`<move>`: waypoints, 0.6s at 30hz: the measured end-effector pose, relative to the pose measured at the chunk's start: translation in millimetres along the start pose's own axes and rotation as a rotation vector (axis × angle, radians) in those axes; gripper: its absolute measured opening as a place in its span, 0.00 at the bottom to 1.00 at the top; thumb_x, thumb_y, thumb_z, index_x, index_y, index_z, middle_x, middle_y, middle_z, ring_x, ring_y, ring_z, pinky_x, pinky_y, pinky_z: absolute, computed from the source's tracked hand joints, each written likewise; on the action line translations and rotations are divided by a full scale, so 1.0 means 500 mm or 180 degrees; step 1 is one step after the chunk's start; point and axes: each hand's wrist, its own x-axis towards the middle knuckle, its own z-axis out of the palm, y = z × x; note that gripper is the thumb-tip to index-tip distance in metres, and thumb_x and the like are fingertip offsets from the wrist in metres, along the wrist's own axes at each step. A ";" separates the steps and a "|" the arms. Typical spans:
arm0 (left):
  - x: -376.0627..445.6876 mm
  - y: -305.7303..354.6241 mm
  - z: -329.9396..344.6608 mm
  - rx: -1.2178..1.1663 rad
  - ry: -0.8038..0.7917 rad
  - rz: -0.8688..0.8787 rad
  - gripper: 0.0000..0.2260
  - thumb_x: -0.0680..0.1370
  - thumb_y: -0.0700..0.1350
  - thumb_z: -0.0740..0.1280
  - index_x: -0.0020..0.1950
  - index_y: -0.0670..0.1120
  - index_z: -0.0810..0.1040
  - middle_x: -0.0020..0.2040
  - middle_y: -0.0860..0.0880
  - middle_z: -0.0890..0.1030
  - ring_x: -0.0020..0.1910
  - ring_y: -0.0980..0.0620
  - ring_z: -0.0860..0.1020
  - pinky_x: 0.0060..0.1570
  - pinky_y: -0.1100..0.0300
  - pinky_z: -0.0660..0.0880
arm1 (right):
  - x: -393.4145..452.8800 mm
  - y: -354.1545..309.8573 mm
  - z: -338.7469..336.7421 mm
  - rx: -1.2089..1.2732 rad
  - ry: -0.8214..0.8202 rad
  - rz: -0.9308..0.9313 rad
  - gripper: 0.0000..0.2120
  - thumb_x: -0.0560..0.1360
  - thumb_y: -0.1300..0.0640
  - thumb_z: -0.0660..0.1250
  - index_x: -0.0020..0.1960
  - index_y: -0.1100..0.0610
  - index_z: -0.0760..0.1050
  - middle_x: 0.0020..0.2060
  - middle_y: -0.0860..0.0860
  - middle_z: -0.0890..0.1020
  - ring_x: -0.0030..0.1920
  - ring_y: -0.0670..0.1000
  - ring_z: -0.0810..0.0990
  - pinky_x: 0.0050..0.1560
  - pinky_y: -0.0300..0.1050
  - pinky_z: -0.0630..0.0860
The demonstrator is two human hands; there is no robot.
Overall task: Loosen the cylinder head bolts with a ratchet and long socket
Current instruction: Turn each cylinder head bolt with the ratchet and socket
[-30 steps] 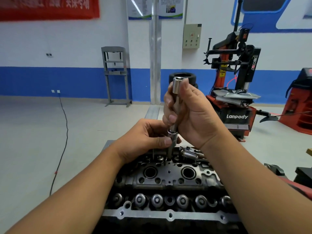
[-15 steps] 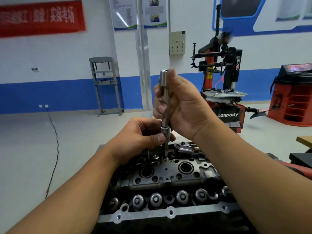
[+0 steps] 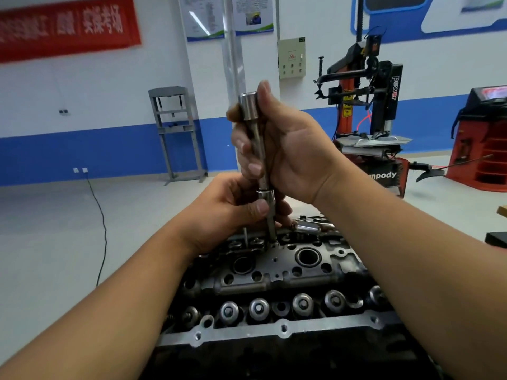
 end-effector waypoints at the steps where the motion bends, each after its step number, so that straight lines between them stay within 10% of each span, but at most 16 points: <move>1: -0.001 0.000 0.005 0.0020 0.0086 0.0039 0.09 0.79 0.34 0.70 0.57 0.33 0.78 0.50 0.38 0.86 0.50 0.37 0.87 0.51 0.46 0.84 | 0.000 0.000 0.000 0.0018 0.0099 -0.0031 0.24 0.84 0.40 0.54 0.51 0.58 0.76 0.32 0.51 0.78 0.24 0.50 0.71 0.32 0.44 0.63; 6: 0.001 0.001 0.025 0.0080 0.0486 0.0136 0.15 0.74 0.38 0.71 0.58 0.31 0.79 0.48 0.36 0.86 0.45 0.39 0.87 0.44 0.50 0.85 | -0.003 0.002 0.000 0.0054 0.0733 -0.0435 0.16 0.82 0.45 0.64 0.53 0.59 0.70 0.31 0.52 0.78 0.24 0.50 0.73 0.27 0.40 0.67; 14: -0.001 -0.002 -0.003 -0.0299 -0.0094 -0.0110 0.13 0.79 0.34 0.65 0.64 0.35 0.77 0.57 0.38 0.86 0.57 0.37 0.85 0.61 0.38 0.81 | 0.003 0.004 0.013 -0.0042 0.0261 -0.0286 0.22 0.84 0.42 0.56 0.45 0.59 0.75 0.30 0.52 0.71 0.24 0.50 0.67 0.28 0.42 0.65; 18: -0.006 -0.005 0.007 -0.0129 0.0175 -0.0024 0.08 0.78 0.33 0.70 0.57 0.36 0.79 0.49 0.42 0.87 0.48 0.42 0.87 0.50 0.48 0.84 | 0.002 0.002 0.013 -0.0079 0.0224 -0.0157 0.26 0.84 0.38 0.53 0.46 0.59 0.76 0.29 0.52 0.71 0.25 0.51 0.66 0.29 0.44 0.63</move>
